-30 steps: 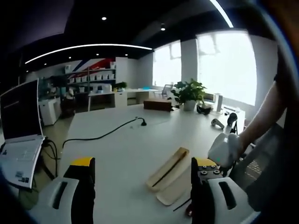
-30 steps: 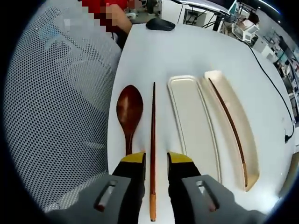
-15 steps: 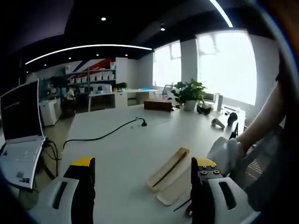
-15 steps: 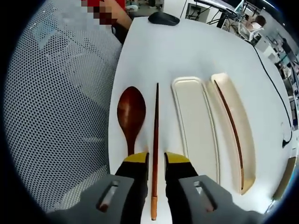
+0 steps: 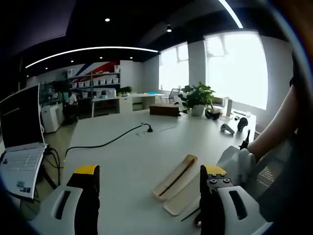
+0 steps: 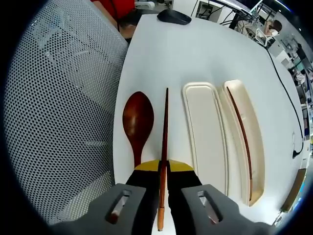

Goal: Arrange the utensils inside the cutlery case until each visible utensil rests in its matching compartment.

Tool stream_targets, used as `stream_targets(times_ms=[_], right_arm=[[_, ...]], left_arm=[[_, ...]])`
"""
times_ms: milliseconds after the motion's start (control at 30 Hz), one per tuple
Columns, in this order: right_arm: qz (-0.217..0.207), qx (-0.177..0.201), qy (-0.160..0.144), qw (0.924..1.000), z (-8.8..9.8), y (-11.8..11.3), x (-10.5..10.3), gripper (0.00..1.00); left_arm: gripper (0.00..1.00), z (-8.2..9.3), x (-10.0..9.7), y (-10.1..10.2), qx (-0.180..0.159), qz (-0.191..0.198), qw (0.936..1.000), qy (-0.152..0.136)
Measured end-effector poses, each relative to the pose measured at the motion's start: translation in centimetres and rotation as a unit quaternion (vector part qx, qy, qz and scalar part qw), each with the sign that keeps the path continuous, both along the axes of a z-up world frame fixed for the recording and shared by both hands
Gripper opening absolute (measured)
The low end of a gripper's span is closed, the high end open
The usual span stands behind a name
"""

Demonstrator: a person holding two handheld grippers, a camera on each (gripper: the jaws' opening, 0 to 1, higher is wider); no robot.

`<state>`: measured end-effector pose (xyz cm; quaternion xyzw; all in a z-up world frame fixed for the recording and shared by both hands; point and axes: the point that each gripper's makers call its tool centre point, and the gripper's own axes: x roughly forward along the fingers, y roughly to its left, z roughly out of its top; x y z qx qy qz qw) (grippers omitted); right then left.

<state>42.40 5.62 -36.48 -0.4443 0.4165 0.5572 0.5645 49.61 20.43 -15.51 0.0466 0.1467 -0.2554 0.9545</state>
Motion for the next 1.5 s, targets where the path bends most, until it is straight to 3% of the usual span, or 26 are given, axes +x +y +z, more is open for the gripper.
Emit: stream_targets(times_ms=[200, 400, 767, 1000, 1500], right_arm=[[0.007, 0.005, 0.004, 1.0000, 0.0, 0.0, 0.0, 0.01], [0.038, -0.007, -0.026, 0.9989, 0.0, 0.1, -0.2, 0.00], [0.028, 0.010, -0.020, 0.9993, 0.1, 0.0, 0.2, 0.00], [0.041, 0.005, -0.013, 0.9990, 0.3, -0.2, -0.2, 0.00], [0.023, -0.005, -0.011, 0.9997, 1.3, -1.3, 1.0, 0.00]], left_arm=[[0.87, 0.0, 0.0, 0.1, -0.001, 0.002, 1.0000, 0.000], [0.87, 0.0, 0.0, -0.1, -0.002, -0.001, 1.0000, 0.000], [0.87, 0.0, 0.1, 0.1, -0.004, 0.003, 1.0000, 0.001], [0.87, -0.1, 0.1, 0.0, -0.004, 0.002, 1.0000, 0.002], [0.87, -0.1, 0.0, 0.0, -0.003, 0.000, 1.0000, 0.002]])
